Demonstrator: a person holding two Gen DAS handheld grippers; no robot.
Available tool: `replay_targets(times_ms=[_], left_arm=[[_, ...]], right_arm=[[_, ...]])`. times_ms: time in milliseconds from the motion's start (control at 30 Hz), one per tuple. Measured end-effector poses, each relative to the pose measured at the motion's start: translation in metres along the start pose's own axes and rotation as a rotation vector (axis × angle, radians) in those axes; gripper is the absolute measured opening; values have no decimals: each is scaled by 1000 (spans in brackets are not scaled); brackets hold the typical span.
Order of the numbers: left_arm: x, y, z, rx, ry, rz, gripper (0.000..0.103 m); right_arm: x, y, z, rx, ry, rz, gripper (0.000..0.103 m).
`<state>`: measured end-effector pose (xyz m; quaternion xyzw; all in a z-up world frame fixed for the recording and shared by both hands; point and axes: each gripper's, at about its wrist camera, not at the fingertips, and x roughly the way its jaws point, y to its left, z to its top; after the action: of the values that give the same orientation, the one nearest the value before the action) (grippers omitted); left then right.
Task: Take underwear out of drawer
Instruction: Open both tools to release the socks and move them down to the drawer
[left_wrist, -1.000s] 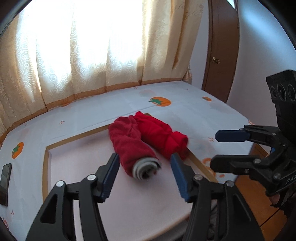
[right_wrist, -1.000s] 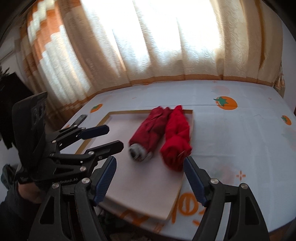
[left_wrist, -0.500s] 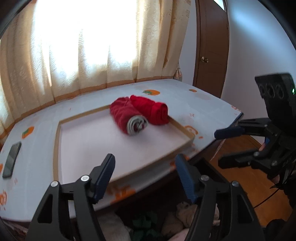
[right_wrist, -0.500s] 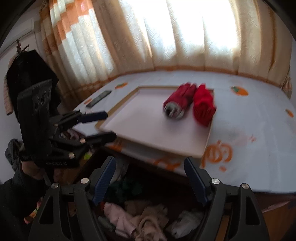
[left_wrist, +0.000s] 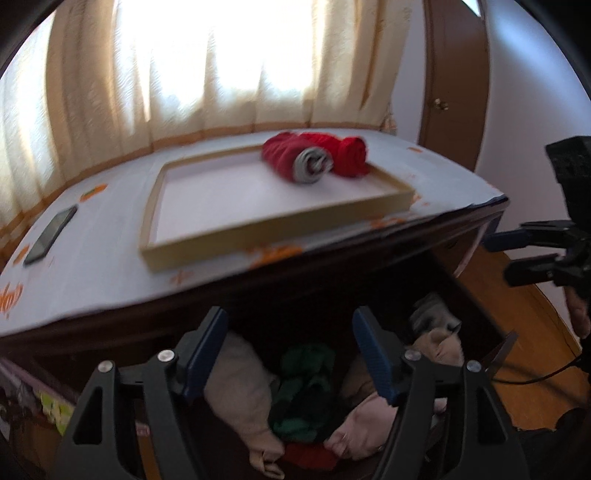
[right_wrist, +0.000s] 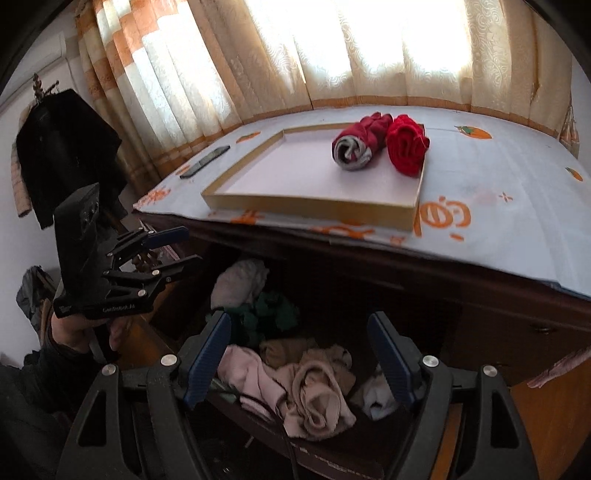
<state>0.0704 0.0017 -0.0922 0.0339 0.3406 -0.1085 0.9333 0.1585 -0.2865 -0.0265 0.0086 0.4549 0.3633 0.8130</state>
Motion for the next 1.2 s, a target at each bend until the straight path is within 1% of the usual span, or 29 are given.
replay_targets(times_ms=[133, 233, 300, 333, 567, 700, 833, 1033, 1200], left_arm=[[6, 11, -19, -56, 42, 5, 72], [10, 15, -32, -85, 67, 7, 72], [12, 15, -33, -81, 78, 13, 72], [11, 14, -33, -76, 70, 17, 72], [15, 15, -34, -83, 79, 12, 72], [14, 15, -33, -84, 76, 13, 72], [14, 15, -34, -83, 80, 16, 72], [21, 17, -37, -90, 101, 13, 72], [26, 15, -40, -87, 114, 5, 72]], right_arm=[[1, 0, -14, 0, 16, 5, 78], [-1, -3, -20, 0, 10, -28, 78], [-5, -6, -24, 15, 6, -25, 78], [-8, -8, -26, 24, 3, -26, 78], [-34, -16, -33, 33, -18, -69, 78], [-38, -15, -33, 27, -19, -71, 78], [-19, -15, -38, 27, 14, -67, 78], [33, -14, -48, 8, 105, -75, 78], [68, -18, -47, 27, 161, -43, 78]])
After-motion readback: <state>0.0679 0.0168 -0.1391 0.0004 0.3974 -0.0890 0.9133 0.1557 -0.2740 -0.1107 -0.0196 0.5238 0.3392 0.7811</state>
